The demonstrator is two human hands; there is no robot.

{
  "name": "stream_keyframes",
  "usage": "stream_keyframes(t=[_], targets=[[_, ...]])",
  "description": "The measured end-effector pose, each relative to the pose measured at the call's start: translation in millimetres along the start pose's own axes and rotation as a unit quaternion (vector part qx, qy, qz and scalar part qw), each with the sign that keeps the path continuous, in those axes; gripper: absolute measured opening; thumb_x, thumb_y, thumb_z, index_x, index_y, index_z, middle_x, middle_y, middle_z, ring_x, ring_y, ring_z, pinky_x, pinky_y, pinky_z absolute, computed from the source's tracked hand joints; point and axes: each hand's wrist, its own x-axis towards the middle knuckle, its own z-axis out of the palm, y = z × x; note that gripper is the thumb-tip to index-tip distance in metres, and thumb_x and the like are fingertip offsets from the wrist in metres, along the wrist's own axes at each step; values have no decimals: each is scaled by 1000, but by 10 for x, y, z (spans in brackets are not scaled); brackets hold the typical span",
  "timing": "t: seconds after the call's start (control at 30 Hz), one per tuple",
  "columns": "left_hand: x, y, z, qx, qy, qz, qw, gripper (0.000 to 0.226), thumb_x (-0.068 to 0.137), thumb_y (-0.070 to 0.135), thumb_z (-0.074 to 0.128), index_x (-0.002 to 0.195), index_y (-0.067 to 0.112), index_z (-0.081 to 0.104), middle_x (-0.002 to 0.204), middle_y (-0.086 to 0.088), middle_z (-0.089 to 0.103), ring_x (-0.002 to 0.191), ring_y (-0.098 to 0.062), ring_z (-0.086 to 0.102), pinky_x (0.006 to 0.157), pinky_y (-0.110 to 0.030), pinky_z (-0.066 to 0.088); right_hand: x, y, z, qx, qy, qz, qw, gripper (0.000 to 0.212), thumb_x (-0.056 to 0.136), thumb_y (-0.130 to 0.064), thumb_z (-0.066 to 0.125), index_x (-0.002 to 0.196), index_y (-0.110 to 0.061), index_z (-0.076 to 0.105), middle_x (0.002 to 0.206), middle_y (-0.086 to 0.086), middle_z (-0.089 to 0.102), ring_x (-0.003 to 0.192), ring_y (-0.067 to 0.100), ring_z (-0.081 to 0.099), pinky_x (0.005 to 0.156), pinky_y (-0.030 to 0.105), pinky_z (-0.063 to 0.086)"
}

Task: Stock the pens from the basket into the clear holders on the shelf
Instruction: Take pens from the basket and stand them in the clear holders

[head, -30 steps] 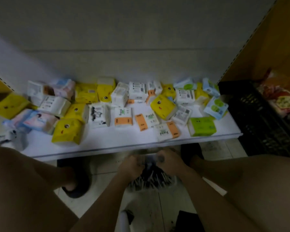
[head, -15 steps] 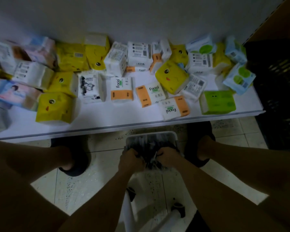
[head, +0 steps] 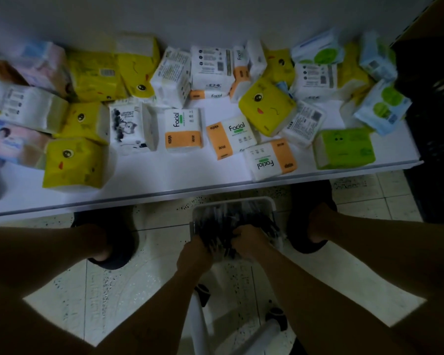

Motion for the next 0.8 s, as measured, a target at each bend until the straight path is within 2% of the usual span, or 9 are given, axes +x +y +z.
stream_keyframes(t=[0.07,0.17,0.27,0.33,0.5,0.6,0.67,0.73,0.8], targets=[[16,-10,6,4,-2,-7,1000,20,93,18,54,106,3,58,82,-4,59,71,-17,58,63,-25,49,-21,-20,-6,-5,13,-3,1000,25,94,-22,57,103,-4,71,100,16,70,90,29,65,80,37,56],[27,15,13,-3,-15,-14,1000,21,93,16,53,107,0,58,96,-12,66,78,-22,61,65,-25,48,-48,-42,-23,-2,36,-17,999,25,93,-25,59,88,-4,70,87,15,69,82,28,65,74,37,54],[-19,95,-34,-57,-26,-37,997,11,91,14,53,93,4,57,94,-15,65,85,-29,65,67,-29,50,-108,-72,-58,-7,67,-31,997,32,92,-28,61,64,-19,50,66,1,54,67,19,56,66,32,47],[-40,123,-74,-119,-15,-56,991,10,90,15,52,87,5,56,93,-16,67,82,-30,65,69,-33,53,-158,-102,-81,-5,83,-41,996,35,91,-30,62,63,-22,44,64,-3,48,62,13,50,61,29,42],[-125,169,-151,-213,10,-100,972,28,96,25,40,80,7,55,94,-19,66,79,-29,62,72,-34,52,-317,-222,-95,-30,124,-73,989,29,91,-42,59,82,-15,55,76,1,58,74,21,57,62,28,44],[-207,180,-191,-176,28,-83,981,34,99,28,36,94,4,59,96,-17,67,83,-29,65,76,-34,53,-418,-273,-102,-36,175,-71,981,30,97,-38,51,79,-13,51,68,0,49,70,21,53,54,24,35],[-262,165,-227,-163,44,-71,983,37,100,27,34,102,1,60,102,-18,66,91,-31,65,80,-36,53,-449,-279,-146,-7,189,-46,981,30,96,-37,53,81,-11,55,74,4,55,71,23,56,62,26,42],[-350,154,-281,-180,50,-64,980,48,102,34,28,103,-1,60,101,-19,64,89,-30,62,79,-35,51,-469,-245,-194,35,171,-20,984,35,93,-37,61,68,-13,52,68,3,56,62,19,55,63,27,44],[-420,171,-327,-176,59,-32,982,53,104,37,23,98,-1,59,101,-22,64,88,-31,62,78,-35,50,-469,-174,-241,90,154,2,984,36,87,-37,69,64,-10,58,67,9,64,63,25,63,66,35,56]])
